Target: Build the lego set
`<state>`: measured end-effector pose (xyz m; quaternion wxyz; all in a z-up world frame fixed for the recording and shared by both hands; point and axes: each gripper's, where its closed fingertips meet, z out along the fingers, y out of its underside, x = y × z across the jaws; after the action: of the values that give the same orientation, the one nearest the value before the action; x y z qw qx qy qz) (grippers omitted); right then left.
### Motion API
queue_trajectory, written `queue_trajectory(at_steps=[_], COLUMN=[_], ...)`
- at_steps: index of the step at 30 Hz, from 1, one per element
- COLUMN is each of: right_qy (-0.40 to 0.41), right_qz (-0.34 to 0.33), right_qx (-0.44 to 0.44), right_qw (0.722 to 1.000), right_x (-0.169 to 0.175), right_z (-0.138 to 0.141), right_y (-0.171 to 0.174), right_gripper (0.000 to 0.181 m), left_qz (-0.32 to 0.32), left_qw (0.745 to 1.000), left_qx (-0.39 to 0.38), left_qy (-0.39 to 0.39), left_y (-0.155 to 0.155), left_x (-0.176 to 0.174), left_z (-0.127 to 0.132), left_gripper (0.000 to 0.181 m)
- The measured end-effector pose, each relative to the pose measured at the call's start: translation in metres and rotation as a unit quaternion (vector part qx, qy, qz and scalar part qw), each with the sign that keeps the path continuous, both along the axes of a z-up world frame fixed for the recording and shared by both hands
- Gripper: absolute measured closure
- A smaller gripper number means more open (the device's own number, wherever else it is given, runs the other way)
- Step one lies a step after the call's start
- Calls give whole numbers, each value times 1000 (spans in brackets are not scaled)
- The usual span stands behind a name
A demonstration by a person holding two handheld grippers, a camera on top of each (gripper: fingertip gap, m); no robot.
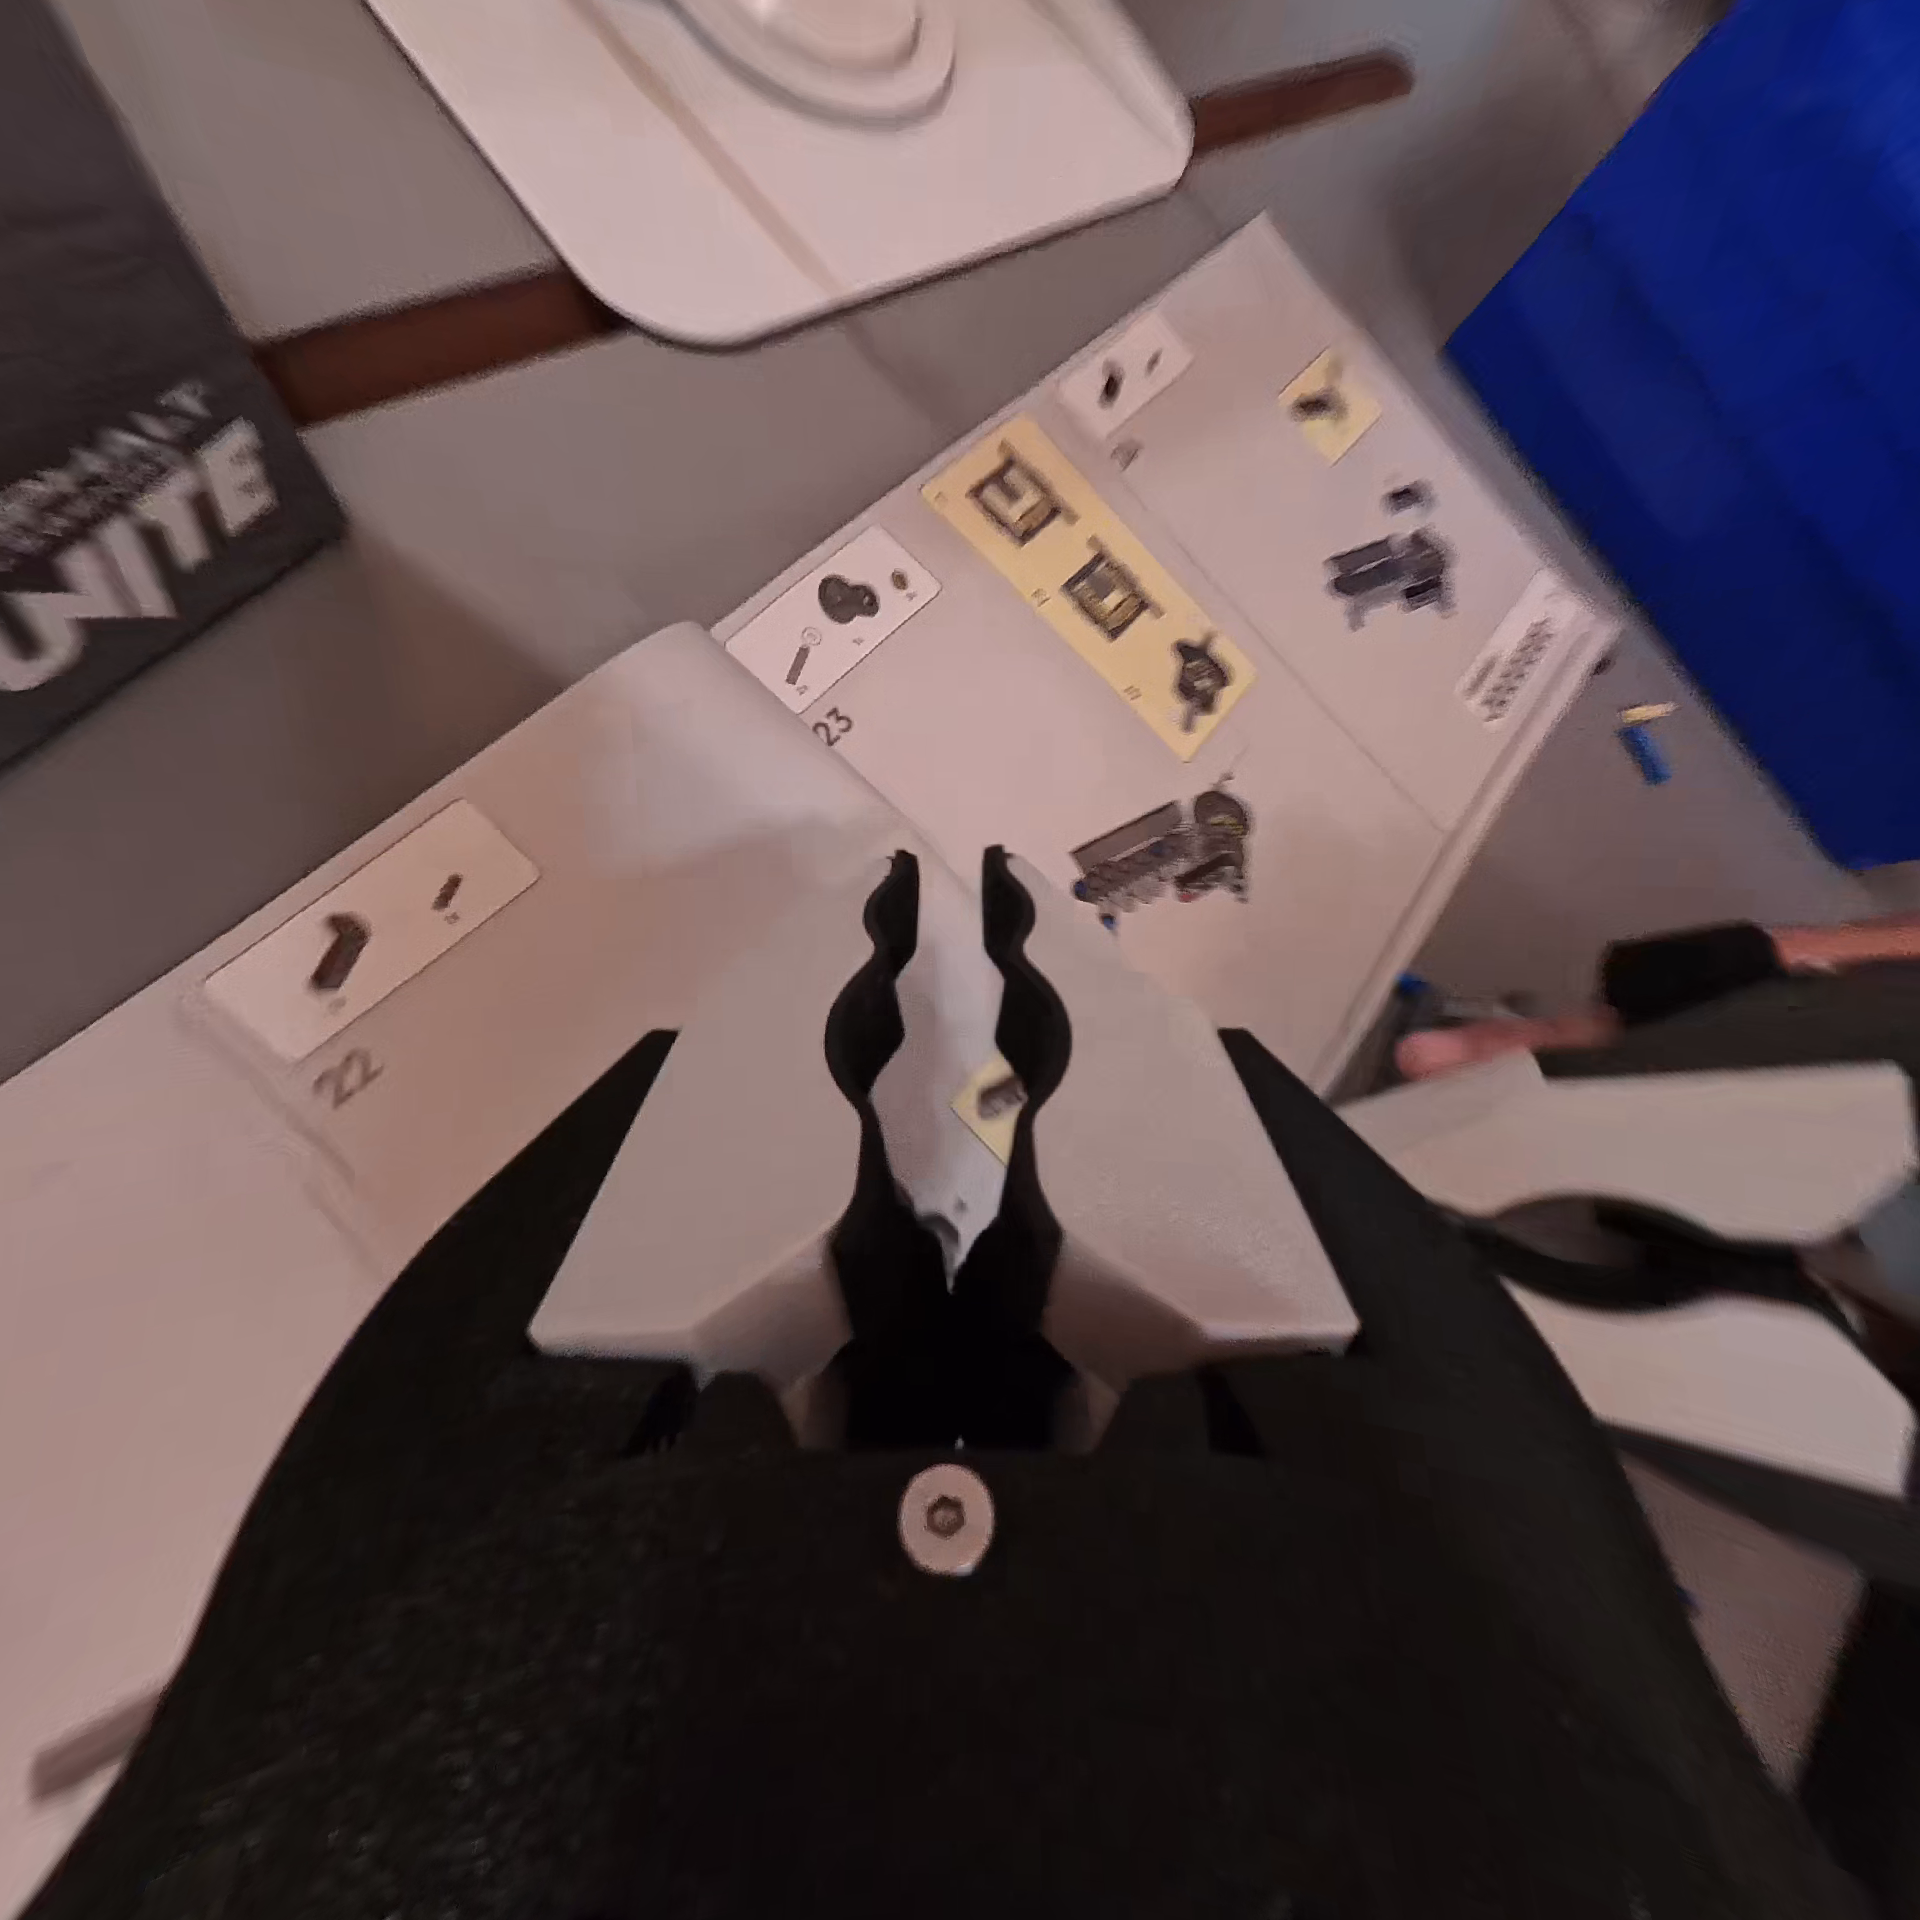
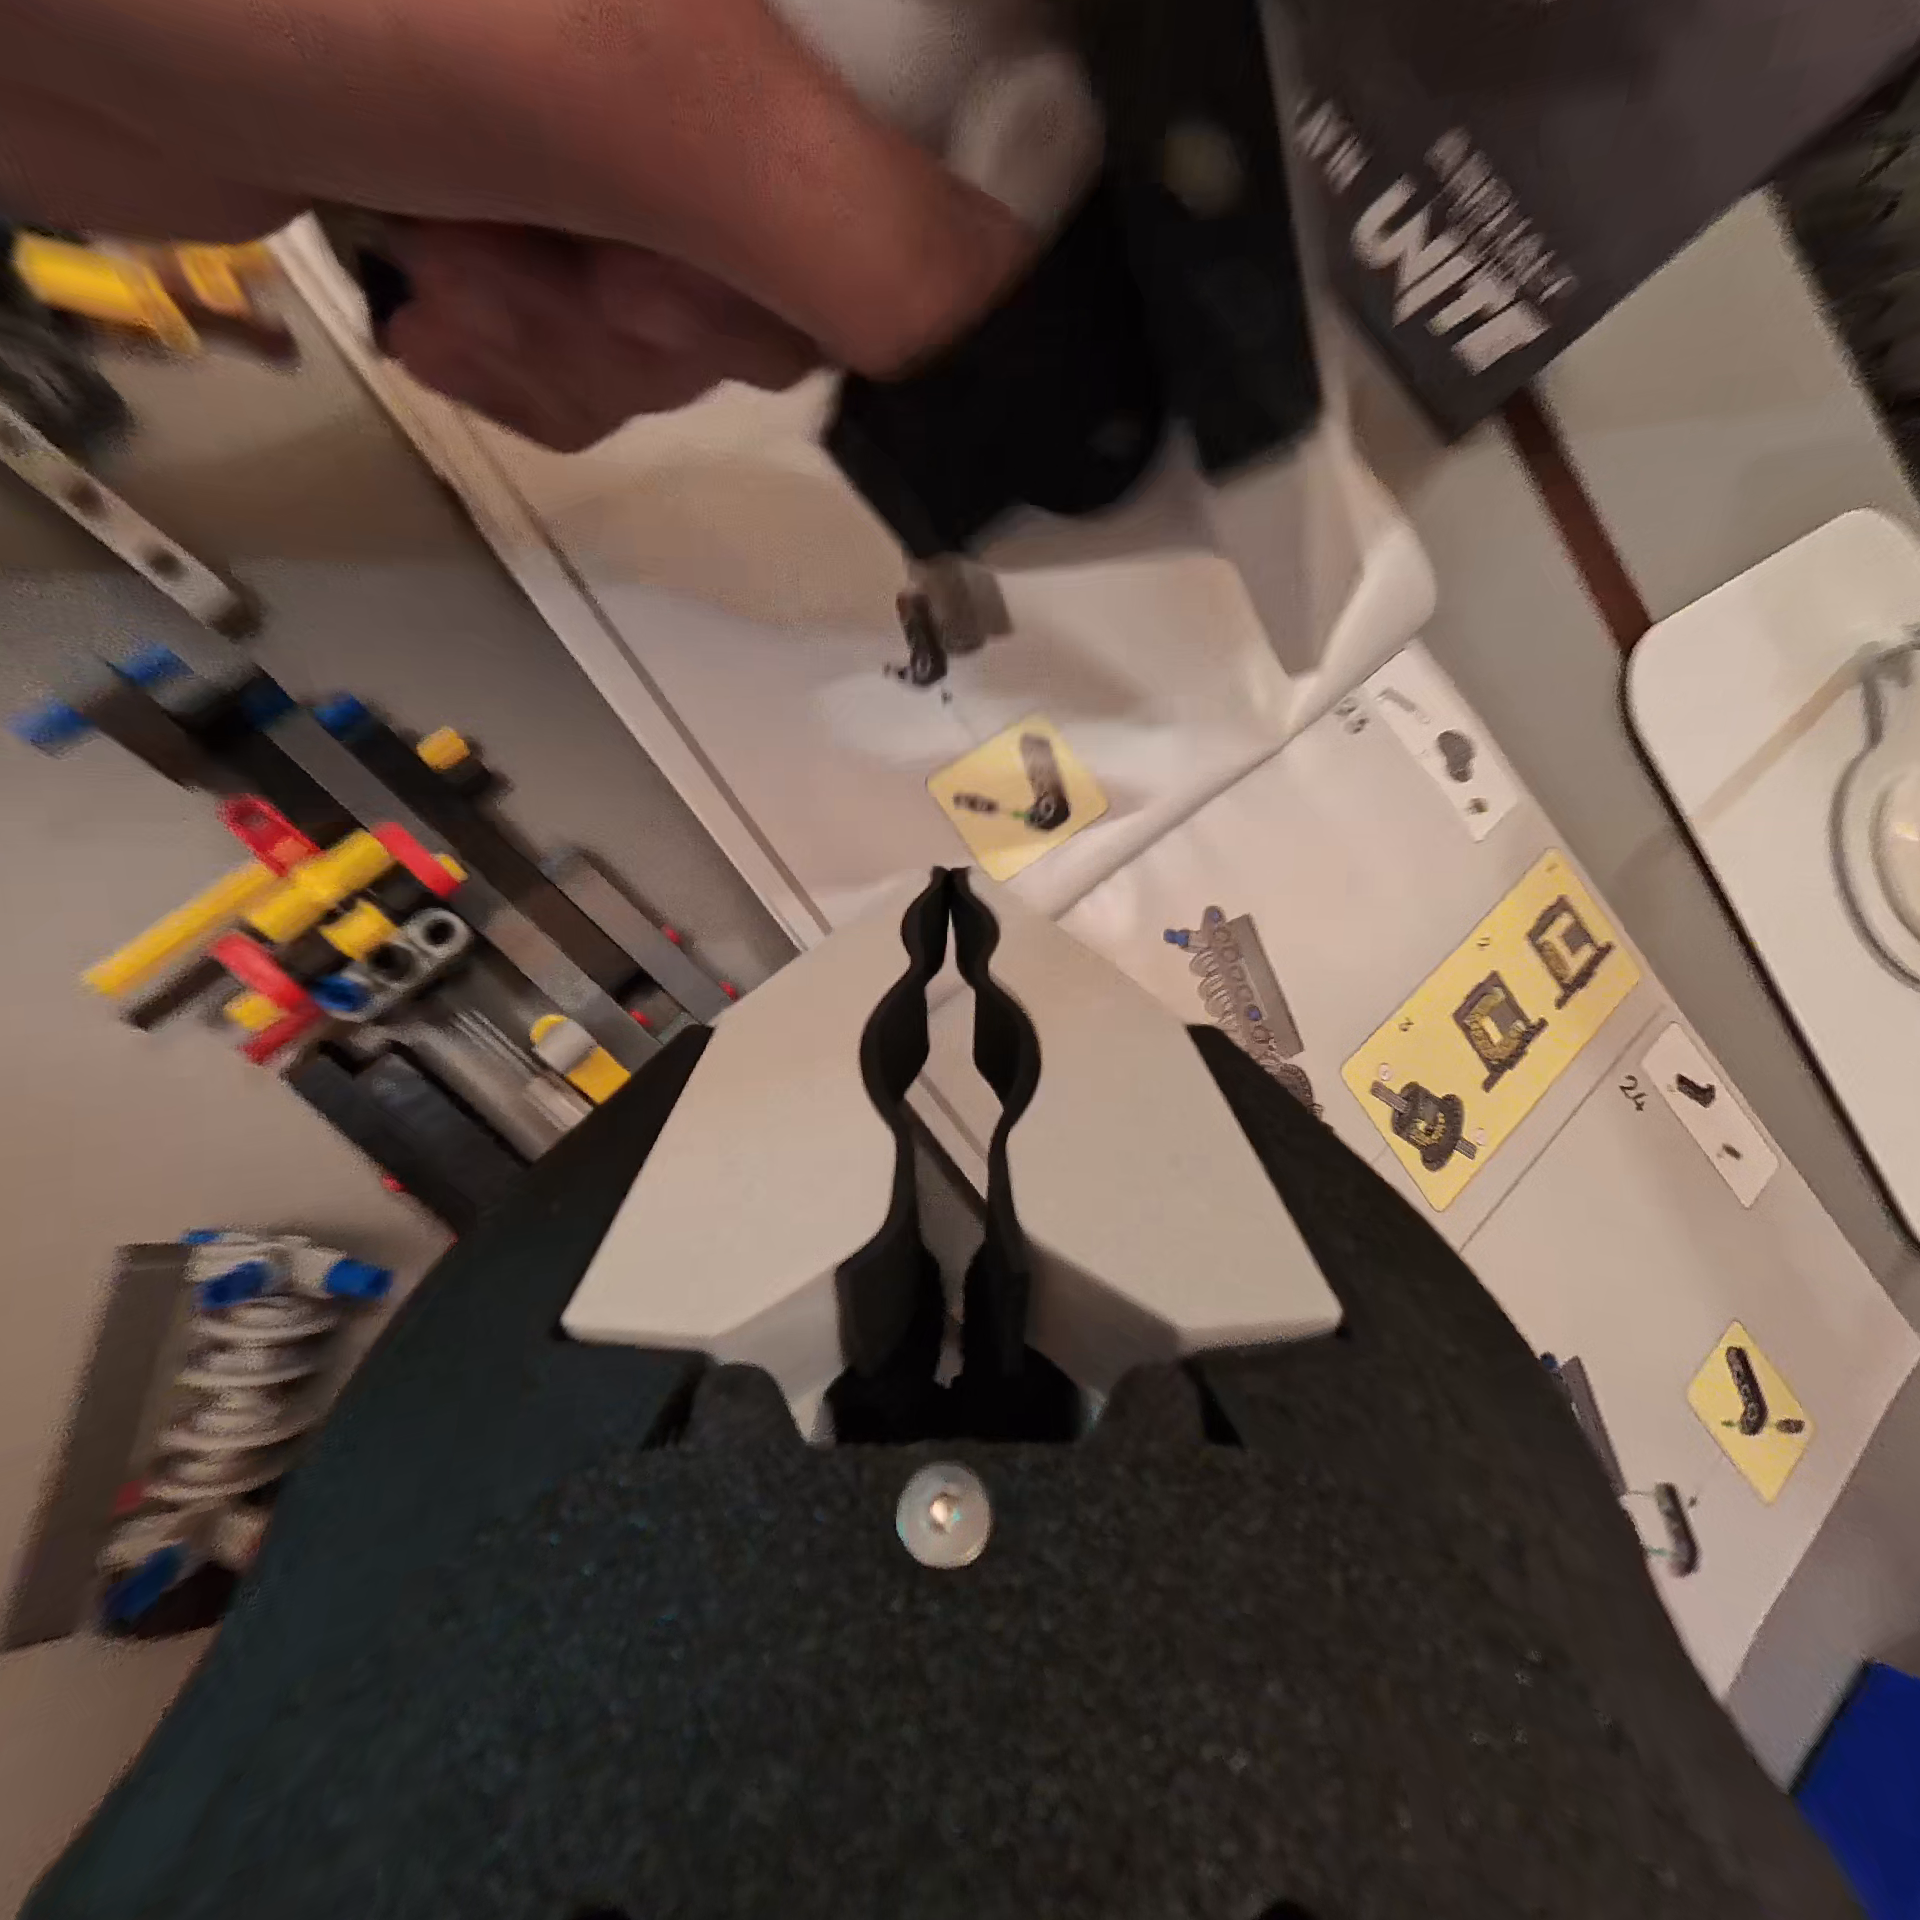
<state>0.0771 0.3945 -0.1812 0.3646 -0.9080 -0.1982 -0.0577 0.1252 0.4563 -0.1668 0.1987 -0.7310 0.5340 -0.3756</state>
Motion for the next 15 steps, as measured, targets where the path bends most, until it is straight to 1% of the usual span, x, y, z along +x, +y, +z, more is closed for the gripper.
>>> queue_trajectory(at_steps=[1, 2, 3, 4, 5, 6, 8, 10, 13, 15], right_qy=[25, 52, 82, 118, 156, 194, 259, 291, 284, 257], right_qz=[-11, -23, -34, -47, -61, -76, -107, -135, -153, -142], right_qx=[21, 37, 49, 62, 75, 93, 139, 177, 209, 215], right_qw=[999, 998, 995, 990, 983, 974, 950, 930, 923, 932], right_x=[-1, -1, -2, -3, -6, -9, -15, -21, -29, -32], right_z=[13, 25, 35, 42, 46, 49, 52, 48, 43, 47], right_y=[-2, -7, -13, -22, -30, -39, -52, -62, -70, -69], right_gripper=[181, 176, 167, 159, 155, 152, 147, 145, 144, 145], left_qz=[10, 22, 37, 52, 64, 75, 102, 124, 127, 132], left_qw=[999, 998, 995, 992, 989, 988, 985, 981, 977, 977], left_qx=[-1, 1, 3, 7, 12, 18, 36, 47, 45, 40], left_qy=[-31, -62, -91, -115, -130, -135, -137, -144, -167, -162], left_y=[1, 3, 5, 7, 8, 8, 9, 6, -7, -14], left_x=[-15, -36, -60, -87, -115, -144, -197, -236, -267, -283], left_z=[19, 37, 51, 61, 66, 65, 56, 48, 44, 41], left_gripper=[165, 162, 160, 158, 155, 155, 155, 152, 140, 142])
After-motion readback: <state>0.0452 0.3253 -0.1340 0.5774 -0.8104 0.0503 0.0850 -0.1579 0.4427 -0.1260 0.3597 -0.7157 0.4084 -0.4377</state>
